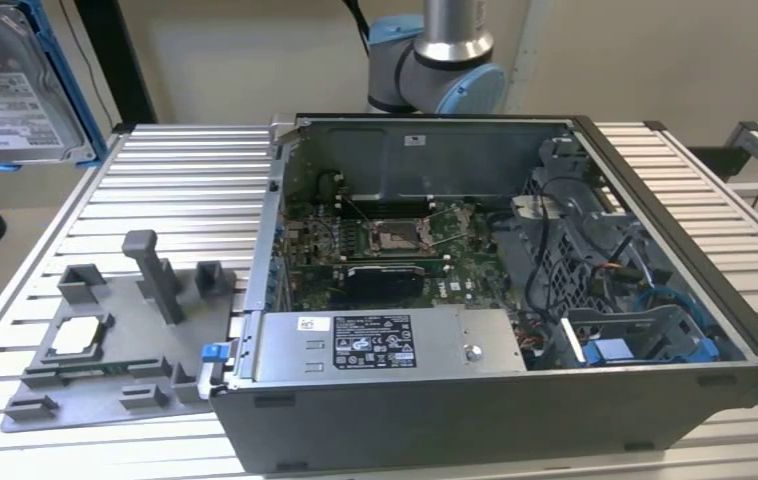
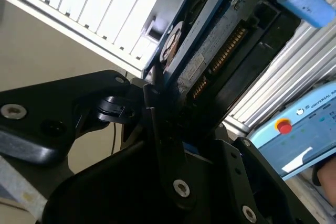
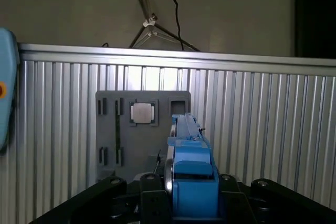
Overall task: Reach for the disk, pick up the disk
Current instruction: 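Pick up the disk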
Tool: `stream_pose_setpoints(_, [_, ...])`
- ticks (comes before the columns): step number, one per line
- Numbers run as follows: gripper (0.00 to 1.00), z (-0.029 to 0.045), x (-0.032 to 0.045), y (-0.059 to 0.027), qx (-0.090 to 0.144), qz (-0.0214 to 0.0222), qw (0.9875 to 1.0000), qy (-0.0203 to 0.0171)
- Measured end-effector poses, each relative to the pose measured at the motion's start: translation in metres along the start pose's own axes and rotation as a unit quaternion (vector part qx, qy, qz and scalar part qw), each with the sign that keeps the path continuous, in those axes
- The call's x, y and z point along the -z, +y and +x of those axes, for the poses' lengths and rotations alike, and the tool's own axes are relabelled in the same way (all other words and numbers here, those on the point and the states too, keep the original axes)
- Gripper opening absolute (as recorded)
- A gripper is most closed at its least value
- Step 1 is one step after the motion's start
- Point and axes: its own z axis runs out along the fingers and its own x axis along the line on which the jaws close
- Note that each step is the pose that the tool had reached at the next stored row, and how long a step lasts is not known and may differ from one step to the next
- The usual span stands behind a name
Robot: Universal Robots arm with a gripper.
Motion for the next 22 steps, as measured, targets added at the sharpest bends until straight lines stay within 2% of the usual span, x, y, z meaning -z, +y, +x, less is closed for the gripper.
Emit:
stream_pose_setpoints(8, [0.0,-0.0002,0.0139,0.0001,0.0,-0.0002,1.0,0.0001])
stream_pose_setpoints(22, [0.0,-0.0009,0.0138,0.0001,0.0,-0.0002,1.0,0.0001])
